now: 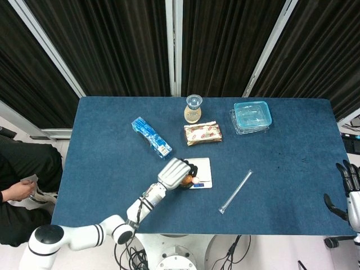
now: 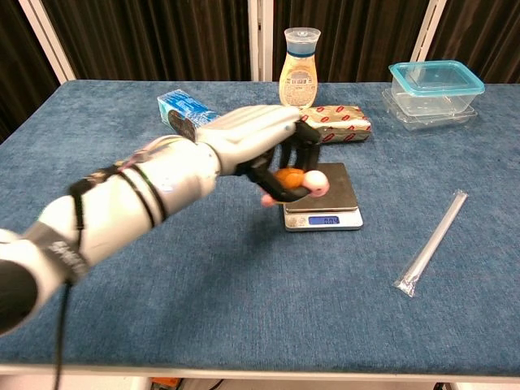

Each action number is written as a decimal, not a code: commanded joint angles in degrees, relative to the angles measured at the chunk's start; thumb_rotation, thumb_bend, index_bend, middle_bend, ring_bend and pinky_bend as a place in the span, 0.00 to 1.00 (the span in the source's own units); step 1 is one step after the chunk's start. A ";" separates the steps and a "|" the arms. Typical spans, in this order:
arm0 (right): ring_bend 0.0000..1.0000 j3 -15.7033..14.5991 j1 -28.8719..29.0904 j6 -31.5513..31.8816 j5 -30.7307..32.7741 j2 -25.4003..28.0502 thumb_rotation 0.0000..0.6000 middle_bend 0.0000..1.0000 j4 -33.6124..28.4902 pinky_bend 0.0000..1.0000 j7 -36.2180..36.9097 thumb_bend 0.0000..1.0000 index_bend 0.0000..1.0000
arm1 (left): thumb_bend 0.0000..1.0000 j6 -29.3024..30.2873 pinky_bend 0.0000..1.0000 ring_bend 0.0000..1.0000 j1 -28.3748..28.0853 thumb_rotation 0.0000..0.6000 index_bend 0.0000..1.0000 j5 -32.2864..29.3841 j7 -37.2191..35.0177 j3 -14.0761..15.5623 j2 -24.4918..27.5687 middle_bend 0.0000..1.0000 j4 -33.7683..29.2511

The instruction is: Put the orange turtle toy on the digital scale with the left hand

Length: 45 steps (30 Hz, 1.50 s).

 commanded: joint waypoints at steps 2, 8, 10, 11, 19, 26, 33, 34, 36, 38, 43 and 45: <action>0.00 -0.30 -0.52 0.52 -0.75 0.47 1.00 0.00 -0.30 0.00 -0.09 0.26 0.00 | 0.31 -2.31 0.58 0.51 -4.38 1.00 0.54 -1.34 -2.82 -2.40 -4.09 0.56 6.52; 0.00 -0.57 -0.26 -0.77 -0.49 0.83 1.00 0.00 -1.37 0.00 -1.01 0.26 0.00 | 0.31 -3.90 0.58 0.51 -8.65 1.00 0.54 -2.33 -6.04 -4.36 -7.12 0.56 13.34; 0.00 -0.47 -0.24 -0.79 -0.38 0.86 1.00 0.00 -1.42 0.00 -1.03 0.26 0.00 | 0.31 -4.35 0.58 0.51 -9.80 1.00 0.54 -2.67 -7.08 -4.72 -7.95 0.56 15.34; 0.00 -0.41 -0.25 -0.77 -0.32 0.90 1.00 0.00 -1.43 0.00 -0.99 0.26 0.00 | 0.31 -4.60 0.58 0.51 -10.20 1.00 0.54 -2.85 -7.55 -4.80 -8.28 0.56 16.11; 0.00 0.25 -0.18 -1.79 1.30 1.05 1.00 0.00 -0.17 0.00 0.61 0.26 0.00 | 0.31 -6.14 0.52 0.40 -12.75 1.00 0.32 -3.40 -12.52 -4.14 -11.25 0.44 22.96; 0.00 0.64 -0.05 -2.59 2.20 0.73 1.00 0.00 1.25 0.00 1.73 0.26 0.00 | 0.25 -7.82 0.30 0.10 -12.61 1.00 0.08 -2.71 -15.08 -1.34 -9.94 0.11 22.70; 0.00 0.49 0.17 -2.92 1.89 0.38 1.00 0.00 1.47 0.00 1.58 0.26 0.00 | 0.25 -6.09 0.18 0.00 -10.50 1.00 0.03 -3.07 -12.30 0.03 -6.69 0.07 17.71; 0.00 0.52 0.20 -3.01 1.97 0.33 1.00 0.00 1.54 0.00 1.58 0.26 0.00 | 0.25 -4.95 0.17 0.00 -9.41 1.00 0.03 -3.14 -10.63 0.39 -5.13 0.07 15.19; 0.00 0.54 0.31 -3.26 2.03 0.23 1.00 0.00 1.60 0.00 1.55 0.26 0.00 | 0.25 -2.27 0.16 0.00 -7.12 1.00 0.03 -3.34 -7.45 0.90 -2.13 0.07 10.25; 0.00 0.47 0.53 -3.54 1.86 0.05 1.00 0.00 1.66 0.00 1.36 0.26 0.00 | 0.25 2.22 0.14 0.00 -3.51 1.00 0.03 -3.83 -3.10 1.34 2.10 0.07 3.20; 0.00 -0.01 1.36 -4.47 0.91 -0.67 1.00 0.00 1.37 0.00 0.29 0.26 0.00 | 0.24 13.12 0.12 0.00 6.33 1.00 0.03 -5.13 6.38 3.28 14.67 0.07 -14.94; 0.00 -0.16 1.67 -4.77 0.59 -0.94 1.00 0.00 1.06 0.00 -0.22 0.26 0.00 | 0.24 16.48 0.12 0.00 10.23 1.00 0.03 -5.76 9.04 5.01 19.48 0.07 -20.84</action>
